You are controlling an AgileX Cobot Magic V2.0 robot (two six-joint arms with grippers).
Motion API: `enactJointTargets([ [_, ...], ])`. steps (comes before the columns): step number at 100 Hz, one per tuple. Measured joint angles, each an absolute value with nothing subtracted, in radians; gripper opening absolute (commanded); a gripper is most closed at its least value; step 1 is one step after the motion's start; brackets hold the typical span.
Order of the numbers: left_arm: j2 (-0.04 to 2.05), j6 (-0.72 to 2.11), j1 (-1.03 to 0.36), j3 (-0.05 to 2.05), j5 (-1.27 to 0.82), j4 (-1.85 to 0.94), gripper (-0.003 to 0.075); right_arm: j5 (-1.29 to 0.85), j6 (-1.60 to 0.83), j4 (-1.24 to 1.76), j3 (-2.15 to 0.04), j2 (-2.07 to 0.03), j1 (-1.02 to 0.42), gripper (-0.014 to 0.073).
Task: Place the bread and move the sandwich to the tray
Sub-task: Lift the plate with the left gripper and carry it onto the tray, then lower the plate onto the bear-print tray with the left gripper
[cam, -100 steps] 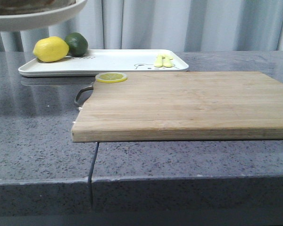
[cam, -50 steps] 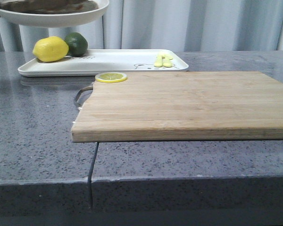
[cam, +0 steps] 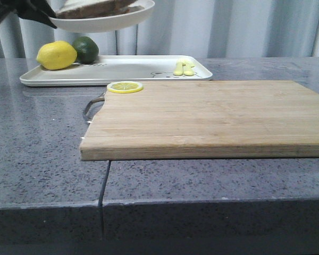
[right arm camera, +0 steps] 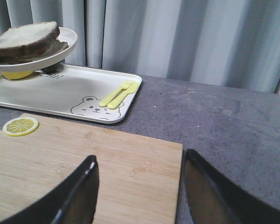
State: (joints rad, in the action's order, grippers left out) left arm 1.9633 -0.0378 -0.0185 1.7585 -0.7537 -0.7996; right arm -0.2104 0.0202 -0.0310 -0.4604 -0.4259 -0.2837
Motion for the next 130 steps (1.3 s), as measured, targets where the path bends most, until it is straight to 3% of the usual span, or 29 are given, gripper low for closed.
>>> enactJointTargets([
  [32, 2.105, -0.036, -0.019, 1.881, -0.796, -0.8, -0.0019, -0.21, 0.02, -0.031, -0.46, -0.426, -0.284, 0.0422],
  [130, 2.205, -0.017, -0.019, 1.89, -0.772, -0.813, -0.0019, -0.21, 0.02, -0.031, -0.46, -0.426, -0.284, 0.0422],
])
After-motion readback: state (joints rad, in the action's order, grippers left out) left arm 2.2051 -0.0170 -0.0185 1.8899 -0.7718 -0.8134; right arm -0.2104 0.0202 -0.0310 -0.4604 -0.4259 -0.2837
